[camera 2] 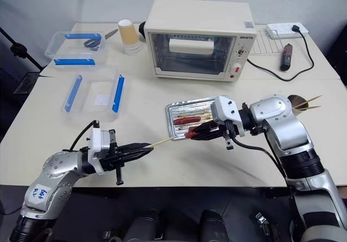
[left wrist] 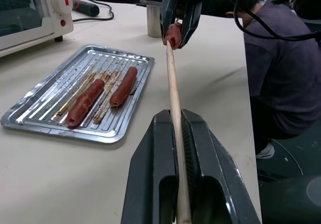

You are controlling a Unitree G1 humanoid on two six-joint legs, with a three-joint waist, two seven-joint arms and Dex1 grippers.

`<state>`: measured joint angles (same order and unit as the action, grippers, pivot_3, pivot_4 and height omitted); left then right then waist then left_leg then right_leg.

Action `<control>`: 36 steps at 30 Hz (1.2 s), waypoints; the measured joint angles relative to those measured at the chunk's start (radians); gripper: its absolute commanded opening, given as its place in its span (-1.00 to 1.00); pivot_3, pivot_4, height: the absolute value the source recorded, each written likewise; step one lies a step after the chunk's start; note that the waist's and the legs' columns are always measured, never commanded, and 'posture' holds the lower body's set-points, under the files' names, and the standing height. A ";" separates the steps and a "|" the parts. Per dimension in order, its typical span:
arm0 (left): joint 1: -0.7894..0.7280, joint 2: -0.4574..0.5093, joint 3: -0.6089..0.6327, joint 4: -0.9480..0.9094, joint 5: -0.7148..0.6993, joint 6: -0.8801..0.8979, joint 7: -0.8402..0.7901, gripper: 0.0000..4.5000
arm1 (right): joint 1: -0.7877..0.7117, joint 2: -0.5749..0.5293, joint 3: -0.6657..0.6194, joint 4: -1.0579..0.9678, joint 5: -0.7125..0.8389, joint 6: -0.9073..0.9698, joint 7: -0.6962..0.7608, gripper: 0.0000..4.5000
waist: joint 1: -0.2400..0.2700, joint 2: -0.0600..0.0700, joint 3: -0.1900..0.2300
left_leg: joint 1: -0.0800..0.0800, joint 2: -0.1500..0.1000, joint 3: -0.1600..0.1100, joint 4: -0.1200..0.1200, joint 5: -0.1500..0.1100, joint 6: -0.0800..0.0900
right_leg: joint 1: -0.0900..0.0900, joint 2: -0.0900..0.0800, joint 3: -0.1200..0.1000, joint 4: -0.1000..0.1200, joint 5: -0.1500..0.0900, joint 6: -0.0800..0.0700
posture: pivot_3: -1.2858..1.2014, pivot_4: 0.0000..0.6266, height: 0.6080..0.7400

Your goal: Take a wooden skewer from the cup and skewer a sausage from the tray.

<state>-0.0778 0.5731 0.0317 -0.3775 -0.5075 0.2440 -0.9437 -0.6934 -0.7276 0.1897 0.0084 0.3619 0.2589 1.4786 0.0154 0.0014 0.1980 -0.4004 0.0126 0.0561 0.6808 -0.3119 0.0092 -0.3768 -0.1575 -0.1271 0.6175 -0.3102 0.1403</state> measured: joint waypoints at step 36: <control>-0.061 -0.006 -0.040 0.074 0.025 -0.017 -0.044 -1.00 | 0.003 0.010 0.000 0.005 -0.010 -0.015 -0.011 -0.85 | 0.006 0.000 0.000 | 0.000 0.000 0.000 0.000 0.000 0.000 | 0.000 0.000 0.000 0.000 0.000 0.000 | 0.03 -0.52 1.00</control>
<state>-0.1384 0.5669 -0.0087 -0.3033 -0.4830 0.2275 -0.9873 -0.6905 -0.7173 0.1898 0.0134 0.3524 0.2444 1.4676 0.0216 0.0014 0.1980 -0.4004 0.0125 0.0563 0.6812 -0.3119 0.0093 -0.3768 -0.1575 -0.1271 0.6177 -0.3102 0.1403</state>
